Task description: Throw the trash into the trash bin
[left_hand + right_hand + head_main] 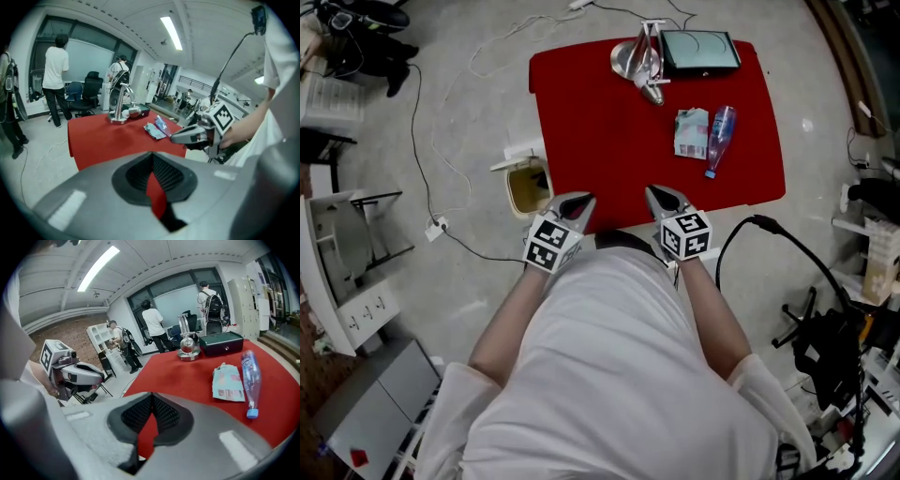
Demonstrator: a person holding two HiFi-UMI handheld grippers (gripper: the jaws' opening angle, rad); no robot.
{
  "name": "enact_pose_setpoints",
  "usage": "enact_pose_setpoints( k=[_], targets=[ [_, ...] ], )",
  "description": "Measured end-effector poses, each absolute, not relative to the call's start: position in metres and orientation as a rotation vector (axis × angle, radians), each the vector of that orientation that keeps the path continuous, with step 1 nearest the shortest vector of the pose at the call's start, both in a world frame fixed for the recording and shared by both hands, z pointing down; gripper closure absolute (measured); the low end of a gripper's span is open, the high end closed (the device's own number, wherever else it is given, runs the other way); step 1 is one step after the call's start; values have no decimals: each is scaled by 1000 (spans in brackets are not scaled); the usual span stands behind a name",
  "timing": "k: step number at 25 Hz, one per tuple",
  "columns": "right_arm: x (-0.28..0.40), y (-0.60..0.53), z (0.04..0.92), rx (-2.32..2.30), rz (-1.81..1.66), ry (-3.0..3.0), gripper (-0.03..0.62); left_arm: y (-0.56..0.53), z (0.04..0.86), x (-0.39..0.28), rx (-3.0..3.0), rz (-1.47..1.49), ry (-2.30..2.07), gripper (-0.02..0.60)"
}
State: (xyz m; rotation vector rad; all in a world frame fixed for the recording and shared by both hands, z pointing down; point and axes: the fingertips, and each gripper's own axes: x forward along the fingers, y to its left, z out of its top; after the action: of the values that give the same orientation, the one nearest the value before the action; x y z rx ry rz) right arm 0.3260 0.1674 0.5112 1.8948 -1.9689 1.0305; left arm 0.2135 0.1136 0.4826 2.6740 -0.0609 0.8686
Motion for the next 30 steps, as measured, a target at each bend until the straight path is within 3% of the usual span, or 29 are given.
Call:
enact_pose_setpoints(
  k=[10, 26, 30],
  targets=[
    [402, 206, 523, 2037, 1050, -1796, 589, 139, 490, 271, 2686, 894, 64, 577],
    [528, 243, 573, 2239, 1126, -1404, 488, 132, 507, 318, 2633, 956, 59, 577],
    [548, 244, 586, 2264, 1149, -1314, 431, 124, 512, 315, 2623, 979, 40, 577]
  ],
)
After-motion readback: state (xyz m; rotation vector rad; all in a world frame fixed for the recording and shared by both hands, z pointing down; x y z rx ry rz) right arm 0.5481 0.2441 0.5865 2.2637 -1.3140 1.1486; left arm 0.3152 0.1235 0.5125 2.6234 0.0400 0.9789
